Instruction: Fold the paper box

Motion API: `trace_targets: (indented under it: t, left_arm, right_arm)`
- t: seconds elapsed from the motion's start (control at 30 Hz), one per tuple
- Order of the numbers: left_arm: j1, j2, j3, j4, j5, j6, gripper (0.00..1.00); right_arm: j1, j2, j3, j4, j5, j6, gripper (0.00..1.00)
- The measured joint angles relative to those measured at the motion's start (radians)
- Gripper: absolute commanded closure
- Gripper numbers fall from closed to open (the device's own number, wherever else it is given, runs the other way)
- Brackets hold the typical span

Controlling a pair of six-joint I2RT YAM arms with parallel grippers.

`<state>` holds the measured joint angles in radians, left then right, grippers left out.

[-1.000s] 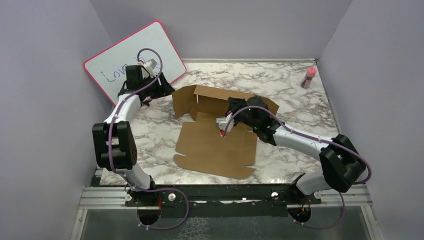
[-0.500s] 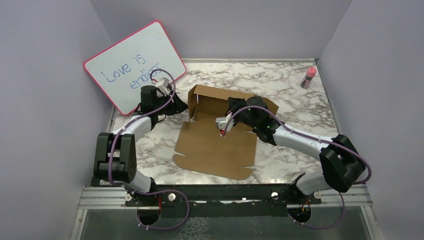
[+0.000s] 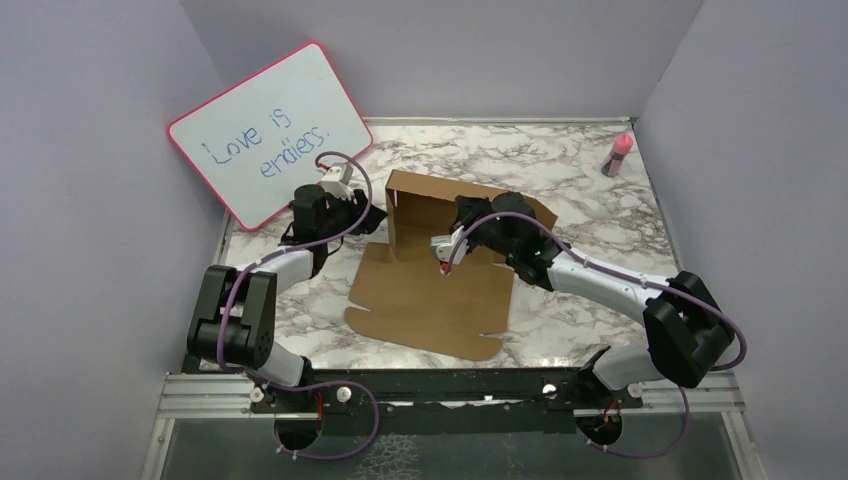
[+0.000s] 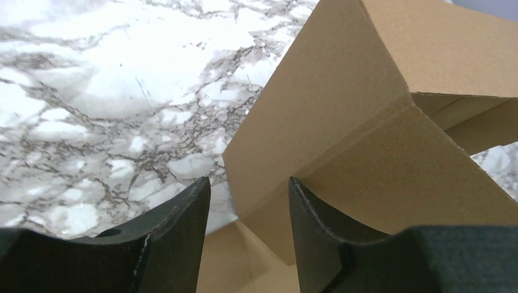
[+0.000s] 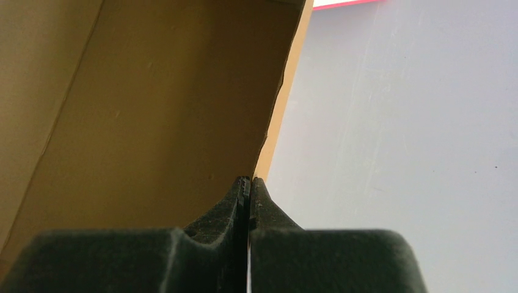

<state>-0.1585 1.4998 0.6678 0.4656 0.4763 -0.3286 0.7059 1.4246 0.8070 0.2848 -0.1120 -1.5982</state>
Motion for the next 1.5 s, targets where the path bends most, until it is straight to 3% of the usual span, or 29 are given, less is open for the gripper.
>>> trace_targets:
  t: [0.33,0.87,1.07,1.5]
  left_arm:
    - [0.000,0.031,-0.034,0.210,0.005,0.100,0.43]
    - [0.003,0.103,-0.071,0.412,0.032,0.158,0.37]
    - [0.008,0.114,-0.077,0.441,0.048,0.159,0.31]
    - [0.026,0.011,-0.161,0.427,0.062,0.142,0.31]
  right_arm:
    - [0.016,-0.003,0.023,-0.048,0.009,-0.001,0.95]
    - [0.052,-0.003,0.028,-0.078,0.078,-0.027,0.96]
    - [0.055,-0.003,0.049,-0.108,0.090,-0.027,0.96]
    - [0.065,0.016,0.065,-0.110,0.123,-0.027,0.98]
